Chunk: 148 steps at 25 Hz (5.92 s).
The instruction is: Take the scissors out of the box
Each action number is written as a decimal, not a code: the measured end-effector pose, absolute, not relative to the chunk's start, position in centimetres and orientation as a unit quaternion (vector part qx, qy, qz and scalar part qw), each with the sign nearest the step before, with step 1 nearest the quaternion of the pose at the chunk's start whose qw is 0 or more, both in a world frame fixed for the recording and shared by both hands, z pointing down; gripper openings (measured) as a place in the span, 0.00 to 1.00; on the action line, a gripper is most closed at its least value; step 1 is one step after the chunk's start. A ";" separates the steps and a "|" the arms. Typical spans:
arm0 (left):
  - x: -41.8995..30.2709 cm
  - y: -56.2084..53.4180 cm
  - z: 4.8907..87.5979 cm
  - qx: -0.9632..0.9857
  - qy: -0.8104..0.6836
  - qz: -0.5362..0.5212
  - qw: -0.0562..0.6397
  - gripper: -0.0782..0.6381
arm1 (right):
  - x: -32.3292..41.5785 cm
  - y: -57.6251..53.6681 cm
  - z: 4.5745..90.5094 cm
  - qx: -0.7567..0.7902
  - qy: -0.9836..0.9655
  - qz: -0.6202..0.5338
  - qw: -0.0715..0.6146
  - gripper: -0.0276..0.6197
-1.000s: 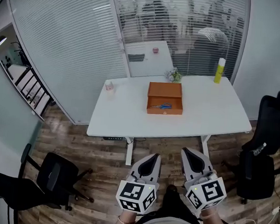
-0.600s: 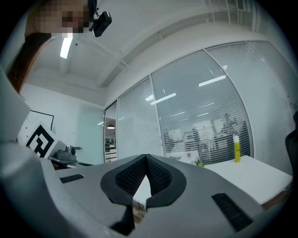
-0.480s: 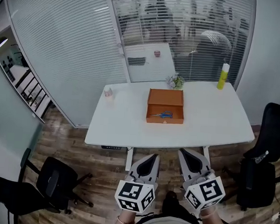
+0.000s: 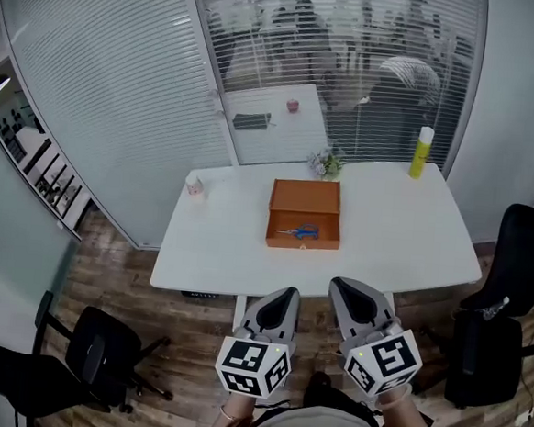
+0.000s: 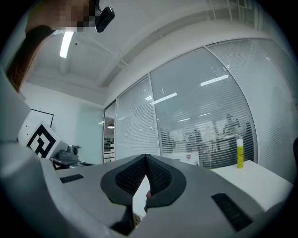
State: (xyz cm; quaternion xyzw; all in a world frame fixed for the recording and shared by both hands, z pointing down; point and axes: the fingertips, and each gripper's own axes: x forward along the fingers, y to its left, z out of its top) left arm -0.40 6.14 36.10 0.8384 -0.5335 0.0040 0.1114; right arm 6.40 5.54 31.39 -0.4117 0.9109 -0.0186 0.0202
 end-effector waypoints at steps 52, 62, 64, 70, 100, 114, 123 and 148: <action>-6.4 -14.2 39.8 0.850 -0.509 0.041 0.130 0.14 | 0.7 -16.6 38.0 -0.392 0.912 -0.020 -0.122 0.12; -7.5 -16.4 40.8 0.864 -0.480 0.046 0.146 0.14 | -0.6 -19.0 39.7 -0.402 0.901 -0.023 -0.161 0.14; -7.5 -17.0 40.9 0.864 -0.479 0.046 0.147 0.14 | -0.6 -19.7 40.1 -0.400 0.900 -0.024 -0.169 0.14; -7.5 -18.6 41.5 0.859 -0.488 0.047 0.149 0.14 | -0.9 -21.1 41.9 -0.377 0.905 -0.020 -0.198 0.16; -7.4 -24.9 43.9 0.817 -0.544 0.044 0.187 0.14 | -1.5 -25.0 53.7 -0.183 0.900 -0.010 -0.395 0.25; -8.6 -26.4 44.9 0.799 -0.563 0.042 0.207 0.14 | -2.7 -25.0 58.5 -0.111 0.876 -0.022 -0.469 0.28; -9.1 -26.9 46.0 0.791 -0.568 0.044 0.223 0.14 | -2.4 -25.1 61.2 -0.088 0.855 -0.029 -0.510 0.29; -9.9 -27.4 47.2 0.780 -0.573 0.039 0.250 0.14 | -2.8 -24.9 63.7 -0.041 0.836 -0.017 -0.547 0.23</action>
